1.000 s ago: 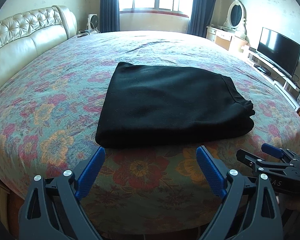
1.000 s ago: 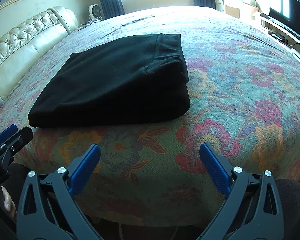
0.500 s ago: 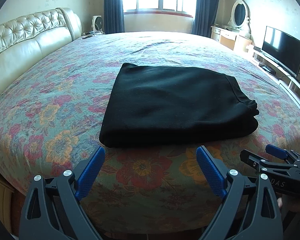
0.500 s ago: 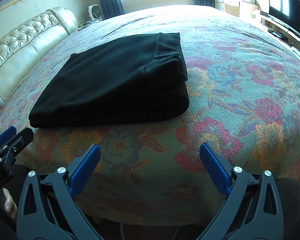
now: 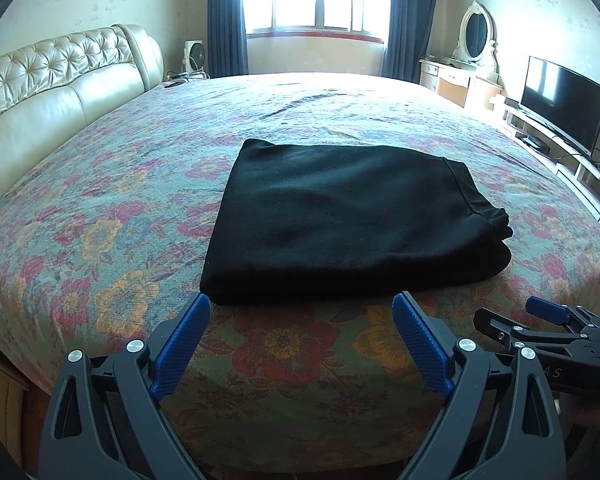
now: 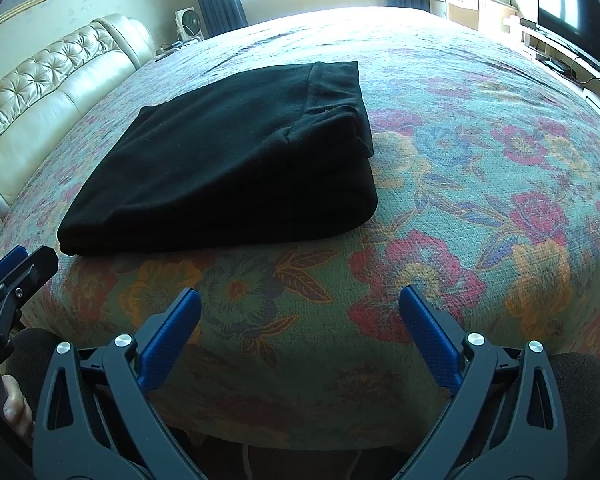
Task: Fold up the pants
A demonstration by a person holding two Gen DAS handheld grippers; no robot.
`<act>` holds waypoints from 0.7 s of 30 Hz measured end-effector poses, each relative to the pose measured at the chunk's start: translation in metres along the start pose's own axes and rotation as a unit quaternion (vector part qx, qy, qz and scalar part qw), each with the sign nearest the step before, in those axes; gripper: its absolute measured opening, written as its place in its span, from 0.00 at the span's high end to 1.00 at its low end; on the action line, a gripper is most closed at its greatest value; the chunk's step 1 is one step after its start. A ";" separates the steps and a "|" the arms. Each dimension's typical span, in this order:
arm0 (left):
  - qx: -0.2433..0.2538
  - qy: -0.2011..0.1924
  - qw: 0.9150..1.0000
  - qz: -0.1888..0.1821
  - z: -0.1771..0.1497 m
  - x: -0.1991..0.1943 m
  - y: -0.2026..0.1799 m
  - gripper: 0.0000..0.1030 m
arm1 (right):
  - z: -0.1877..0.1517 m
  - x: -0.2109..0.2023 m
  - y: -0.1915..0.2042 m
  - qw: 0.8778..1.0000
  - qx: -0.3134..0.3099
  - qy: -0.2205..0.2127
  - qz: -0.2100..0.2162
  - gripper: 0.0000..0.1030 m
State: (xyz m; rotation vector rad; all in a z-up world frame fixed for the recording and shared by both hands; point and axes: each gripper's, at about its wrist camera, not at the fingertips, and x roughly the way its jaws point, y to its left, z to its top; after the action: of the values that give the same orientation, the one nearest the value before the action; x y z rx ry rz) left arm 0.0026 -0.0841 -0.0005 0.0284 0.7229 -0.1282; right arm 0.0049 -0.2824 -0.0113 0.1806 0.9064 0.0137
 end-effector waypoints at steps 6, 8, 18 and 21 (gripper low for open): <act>0.021 -0.004 1.000 0.000 0.001 -0.004 -0.002 0.11 | -0.001 0.001 -0.001 1.000 0.001 0.001 0.000 0.03; 0.036 -0.012 0.999 0.005 0.001 -0.005 -0.003 0.11 | -0.002 0.002 -0.001 1.000 0.000 0.002 0.000 0.03; 0.010 -0.013 1.000 0.008 0.004 -0.004 0.004 0.11 | -0.001 -0.001 -0.007 1.000 0.010 -0.005 -0.002 0.03; -0.003 -0.002 1.000 0.005 0.004 -0.001 0.007 0.11 | -0.001 -0.001 -0.009 1.000 0.012 -0.005 -0.003 0.03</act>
State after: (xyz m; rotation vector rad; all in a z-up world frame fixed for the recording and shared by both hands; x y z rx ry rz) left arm 0.0056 -0.0770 0.0035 0.0272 0.7192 -0.1164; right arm 0.0032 -0.2910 -0.0125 0.1998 0.8983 -0.0029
